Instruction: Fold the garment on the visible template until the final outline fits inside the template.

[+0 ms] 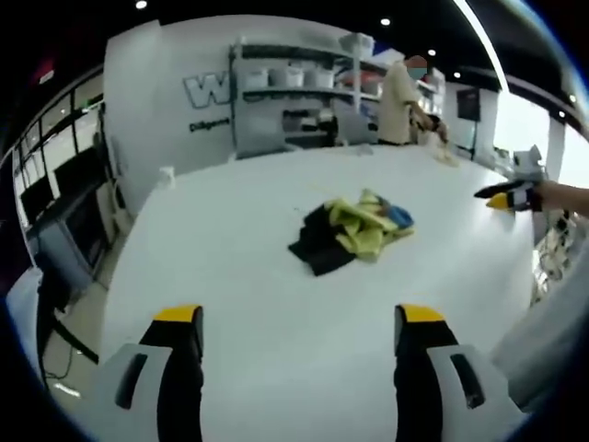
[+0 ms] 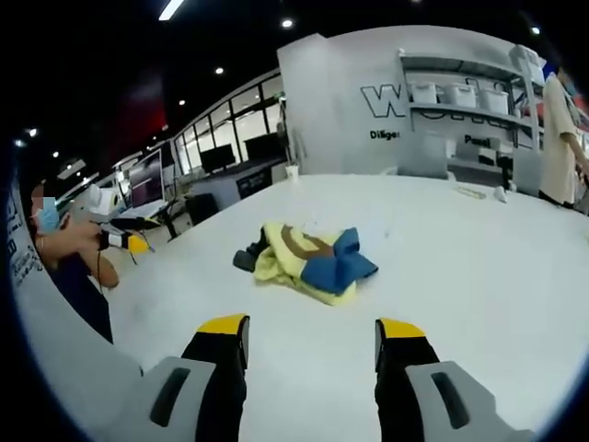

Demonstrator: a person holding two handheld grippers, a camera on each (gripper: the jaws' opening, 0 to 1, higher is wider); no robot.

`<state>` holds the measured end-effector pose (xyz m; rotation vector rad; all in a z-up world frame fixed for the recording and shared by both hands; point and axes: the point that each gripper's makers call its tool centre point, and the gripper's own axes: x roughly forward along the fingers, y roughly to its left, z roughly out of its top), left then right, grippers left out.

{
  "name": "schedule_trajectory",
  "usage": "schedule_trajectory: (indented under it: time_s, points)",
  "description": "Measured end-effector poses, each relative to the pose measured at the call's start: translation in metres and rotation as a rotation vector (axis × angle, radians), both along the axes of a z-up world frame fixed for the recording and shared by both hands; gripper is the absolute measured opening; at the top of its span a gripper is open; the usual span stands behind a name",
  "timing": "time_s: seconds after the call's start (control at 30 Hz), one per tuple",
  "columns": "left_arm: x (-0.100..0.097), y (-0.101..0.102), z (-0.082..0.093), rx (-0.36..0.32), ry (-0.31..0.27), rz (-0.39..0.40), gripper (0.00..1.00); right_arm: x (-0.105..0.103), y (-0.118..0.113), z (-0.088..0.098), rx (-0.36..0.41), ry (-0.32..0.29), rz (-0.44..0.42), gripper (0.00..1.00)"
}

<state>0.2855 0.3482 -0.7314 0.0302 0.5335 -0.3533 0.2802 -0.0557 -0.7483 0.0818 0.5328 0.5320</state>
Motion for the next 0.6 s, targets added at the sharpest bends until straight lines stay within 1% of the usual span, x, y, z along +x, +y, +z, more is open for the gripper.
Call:
schedule_trajectory:
  time_s: [0.17,0.27,0.3,0.37,0.43,0.5,0.53,0.57,0.6]
  points:
    - [0.007,0.002,0.002,0.009,0.000,-0.006,0.76,0.016,0.004,0.003,0.004,-0.007,0.013,0.51]
    - [0.021,0.007,0.001,0.031,0.001,-0.019,0.75,0.033,0.003,0.010,-0.004,-0.022,0.019,0.51]
    - [0.025,0.008,0.002,0.053,0.002,-0.048,0.75,0.040,0.003,0.014,-0.011,-0.031,0.018,0.51]
    - [0.037,0.014,0.004,0.083,0.002,-0.071,0.74,0.055,0.003,0.016,-0.018,-0.036,0.022,0.51]
    - [0.042,0.016,0.004,0.084,0.000,-0.071,0.72,0.062,0.004,0.015,-0.025,-0.036,0.027,0.50]
    - [0.048,0.018,0.005,0.082,-0.001,-0.072,0.71,0.063,0.006,0.015,-0.026,-0.035,0.030,0.50]
    - [0.055,0.018,0.004,0.082,0.006,-0.074,0.70,0.074,0.007,0.016,-0.034,-0.030,0.038,0.50]
    - [0.059,0.018,0.004,0.086,0.009,-0.075,0.69,0.076,0.009,0.017,-0.034,-0.033,0.041,0.49]
    - [0.068,0.018,0.005,0.096,0.006,-0.083,0.68,0.079,0.011,0.018,-0.035,-0.036,0.044,0.49]
